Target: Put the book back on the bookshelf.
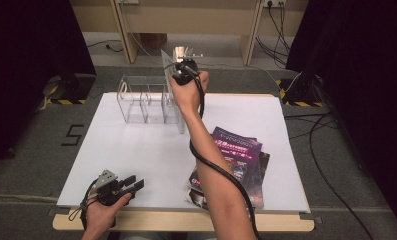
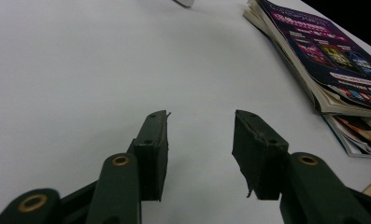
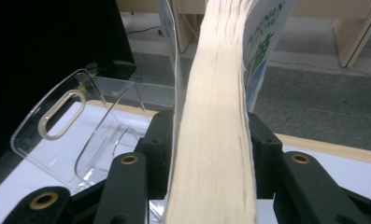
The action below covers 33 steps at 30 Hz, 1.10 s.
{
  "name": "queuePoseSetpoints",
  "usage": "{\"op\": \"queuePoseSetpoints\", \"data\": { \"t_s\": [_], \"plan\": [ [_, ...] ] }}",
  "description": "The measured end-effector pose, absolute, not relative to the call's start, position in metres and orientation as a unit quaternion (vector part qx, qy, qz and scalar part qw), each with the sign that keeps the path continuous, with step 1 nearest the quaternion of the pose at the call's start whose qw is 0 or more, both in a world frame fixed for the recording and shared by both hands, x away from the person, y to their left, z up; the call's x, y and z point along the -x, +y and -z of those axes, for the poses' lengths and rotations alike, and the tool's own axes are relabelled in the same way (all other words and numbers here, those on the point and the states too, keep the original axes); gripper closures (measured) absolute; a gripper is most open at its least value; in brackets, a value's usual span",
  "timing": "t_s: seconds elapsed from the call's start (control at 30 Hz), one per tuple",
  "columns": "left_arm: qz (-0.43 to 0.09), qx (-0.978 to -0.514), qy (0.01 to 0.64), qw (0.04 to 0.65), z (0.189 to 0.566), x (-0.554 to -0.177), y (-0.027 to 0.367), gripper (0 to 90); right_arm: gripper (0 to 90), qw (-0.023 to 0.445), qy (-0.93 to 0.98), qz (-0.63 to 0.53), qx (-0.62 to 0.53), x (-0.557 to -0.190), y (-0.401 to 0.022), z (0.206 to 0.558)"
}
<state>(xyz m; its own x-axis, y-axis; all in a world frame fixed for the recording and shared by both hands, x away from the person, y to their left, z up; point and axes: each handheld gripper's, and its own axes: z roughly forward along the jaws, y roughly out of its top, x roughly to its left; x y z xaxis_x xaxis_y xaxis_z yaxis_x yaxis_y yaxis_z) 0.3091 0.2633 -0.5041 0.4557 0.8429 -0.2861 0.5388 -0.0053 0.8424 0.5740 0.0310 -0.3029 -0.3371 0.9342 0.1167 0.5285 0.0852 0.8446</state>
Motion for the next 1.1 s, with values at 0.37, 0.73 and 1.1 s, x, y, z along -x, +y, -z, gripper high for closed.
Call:
{"op": "queuePoseSetpoints", "data": {
  "t_s": [0.37, 0.73, 1.1],
  "plan": [
    [-0.153, -0.694, 0.498, 0.498, 0.504, -0.309, 0.261, 55.0, 62.2, 0.240, 0.702, -0.410, -0.530, -0.574, 0.032, 0.305],
    [-0.150, -0.694, 0.496, 0.499, 0.504, -0.309, 0.263, 54.9, 74.7, 0.246, 0.702, -0.406, -0.531, -0.569, 0.033, 0.307],
    [-0.146, -0.693, 0.497, 0.501, 0.504, -0.310, 0.259, 55.0, 74.8, 0.232, 0.713, -0.432, -0.502, -0.513, 0.011, 0.287]
  ]
}}
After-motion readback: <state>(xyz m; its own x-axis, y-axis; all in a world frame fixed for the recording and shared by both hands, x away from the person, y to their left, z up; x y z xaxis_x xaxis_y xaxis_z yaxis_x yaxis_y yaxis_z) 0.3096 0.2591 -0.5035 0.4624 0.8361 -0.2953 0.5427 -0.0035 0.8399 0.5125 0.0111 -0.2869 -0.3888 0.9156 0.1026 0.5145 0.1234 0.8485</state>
